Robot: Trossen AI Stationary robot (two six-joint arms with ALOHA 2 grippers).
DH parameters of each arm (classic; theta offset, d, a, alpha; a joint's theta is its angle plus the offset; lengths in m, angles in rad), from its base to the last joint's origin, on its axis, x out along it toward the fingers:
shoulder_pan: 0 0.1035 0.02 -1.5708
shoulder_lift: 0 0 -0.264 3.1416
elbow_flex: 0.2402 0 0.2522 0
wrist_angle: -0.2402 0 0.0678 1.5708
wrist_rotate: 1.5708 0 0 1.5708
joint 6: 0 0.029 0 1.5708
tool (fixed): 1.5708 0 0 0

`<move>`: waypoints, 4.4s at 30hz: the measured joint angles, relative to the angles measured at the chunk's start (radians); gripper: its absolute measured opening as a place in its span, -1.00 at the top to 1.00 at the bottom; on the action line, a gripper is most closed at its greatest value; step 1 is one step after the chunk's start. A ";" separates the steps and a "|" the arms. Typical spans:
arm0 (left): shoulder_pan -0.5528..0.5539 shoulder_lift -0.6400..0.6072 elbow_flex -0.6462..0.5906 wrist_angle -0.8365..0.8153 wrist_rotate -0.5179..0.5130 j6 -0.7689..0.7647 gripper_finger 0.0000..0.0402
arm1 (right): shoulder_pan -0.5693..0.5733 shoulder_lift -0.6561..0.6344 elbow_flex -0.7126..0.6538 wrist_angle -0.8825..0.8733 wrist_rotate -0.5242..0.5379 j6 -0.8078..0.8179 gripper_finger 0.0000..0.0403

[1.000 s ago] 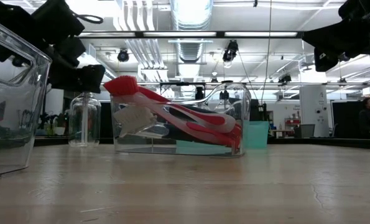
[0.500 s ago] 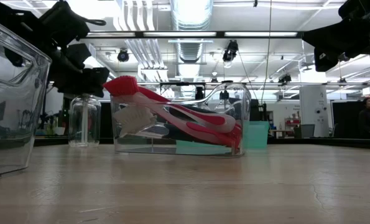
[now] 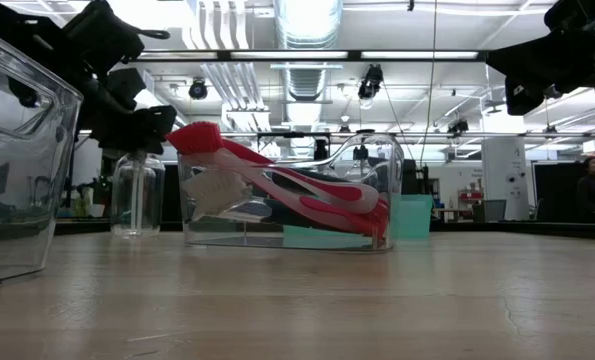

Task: Pick & Place Kitchen Sink Supplies
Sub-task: Put the transparent soap dispenser into the green bin

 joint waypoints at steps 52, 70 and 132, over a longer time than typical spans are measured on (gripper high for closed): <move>0.001 0.082 0.202 0.679 0.313 0.451 0.37 | 0.000 0.000 0.000 0.000 0.000 0.000 0.96; 0.023 0.558 0.654 0.697 0.568 0.579 0.39 | 0.000 0.000 0.000 0.000 0.000 0.001 0.96; 0.156 1.263 1.345 0.224 0.848 0.348 0.23 | 0.000 0.000 0.000 0.000 0.000 0.001 0.96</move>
